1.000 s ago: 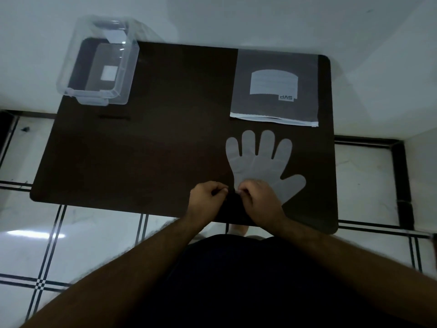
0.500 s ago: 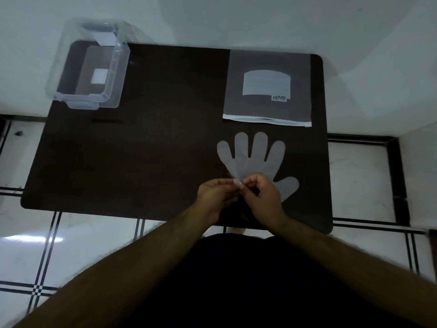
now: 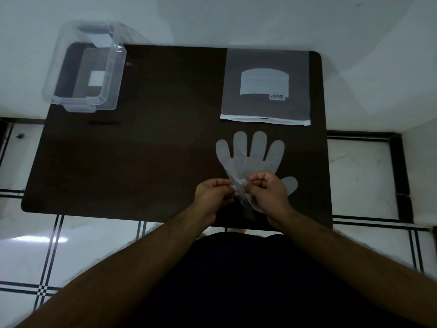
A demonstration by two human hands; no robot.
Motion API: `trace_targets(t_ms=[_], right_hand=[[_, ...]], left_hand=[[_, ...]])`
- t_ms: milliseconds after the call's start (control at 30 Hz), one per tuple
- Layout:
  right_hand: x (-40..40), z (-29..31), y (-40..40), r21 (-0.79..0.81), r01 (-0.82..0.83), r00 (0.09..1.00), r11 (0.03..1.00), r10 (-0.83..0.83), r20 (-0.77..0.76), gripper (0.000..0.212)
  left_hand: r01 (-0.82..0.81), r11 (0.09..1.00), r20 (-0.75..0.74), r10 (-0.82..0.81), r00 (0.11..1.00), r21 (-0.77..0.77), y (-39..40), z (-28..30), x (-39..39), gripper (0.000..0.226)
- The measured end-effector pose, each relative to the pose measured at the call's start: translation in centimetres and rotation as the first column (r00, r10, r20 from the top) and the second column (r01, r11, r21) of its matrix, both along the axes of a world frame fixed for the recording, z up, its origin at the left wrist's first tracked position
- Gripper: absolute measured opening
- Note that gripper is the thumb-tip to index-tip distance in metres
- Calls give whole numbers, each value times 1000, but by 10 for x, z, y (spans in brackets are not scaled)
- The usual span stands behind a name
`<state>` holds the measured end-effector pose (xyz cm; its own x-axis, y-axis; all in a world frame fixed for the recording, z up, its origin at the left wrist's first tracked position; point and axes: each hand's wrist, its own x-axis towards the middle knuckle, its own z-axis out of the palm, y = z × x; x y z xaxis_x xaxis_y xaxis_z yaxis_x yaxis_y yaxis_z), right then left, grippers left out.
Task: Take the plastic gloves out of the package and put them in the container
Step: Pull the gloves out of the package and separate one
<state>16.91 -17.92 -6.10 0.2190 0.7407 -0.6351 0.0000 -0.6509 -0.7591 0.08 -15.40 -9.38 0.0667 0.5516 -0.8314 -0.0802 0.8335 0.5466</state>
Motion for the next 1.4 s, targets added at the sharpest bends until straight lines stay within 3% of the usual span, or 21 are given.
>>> trace_targets(t_ms=[233, 300, 367, 400, 467, 533, 567, 633, 700, 833, 1200, 1400], right_hand=[[14, 4, 4, 21, -17, 999, 1000, 16, 51, 16], [17, 6, 6, 48, -25, 996, 999, 21, 87, 15], [20, 8, 6, 83, -22, 994, 996, 14, 104, 14], [21, 10, 6, 102, -21, 994, 995, 10, 109, 14], [21, 12, 7, 121, -27, 991, 992, 11, 134, 15], [22, 13, 8, 125, -28, 988, 992, 8, 157, 15], [22, 13, 8, 135, -24, 987, 991, 2, 160, 15], [23, 13, 7, 151, -10, 986, 989, -15, 164, 15], [26, 14, 7, 157, 7, 983, 988, -35, 180, 16], [34, 18, 13, 179, 50, 974, 983, -87, 208, 18], [83, 58, 54, 410, 100, 911, 907, -249, 328, 21], [107, 96, 93, 478, -62, 871, 876, -187, 454, 23]], left_hand=[[122, 990, -180, -108, 978, 70, -2, 10, -11, 15], [200, 972, -348, -146, 926, 126, -3, 11, -14, 15], [383, 887, -605, -161, 780, 257, -5, 15, -15, 19], [501, 799, -711, -137, 690, 333, -6, 18, -14, 24], [741, 501, -823, -94, 560, 447, -6, 25, -11, 33], [912, 151, -901, -155, 404, 383, 0, 27, -8, 35], [954, 16, -929, -222, 294, 298, 3, 28, -5, 38], [979, -145, -937, -338, 88, 144, 6, 26, 2, 54], [972, -228, -938, -346, -23, 60, 9, 21, 7, 63], [963, -270, -939, -331, -96, -3, 11, 8, 8, 56], [976, -220, -921, -379, -95, -10, 17, 13, 13, 37], [973, -223, -870, -468, -153, -51, 30, 27, 20, 30]])
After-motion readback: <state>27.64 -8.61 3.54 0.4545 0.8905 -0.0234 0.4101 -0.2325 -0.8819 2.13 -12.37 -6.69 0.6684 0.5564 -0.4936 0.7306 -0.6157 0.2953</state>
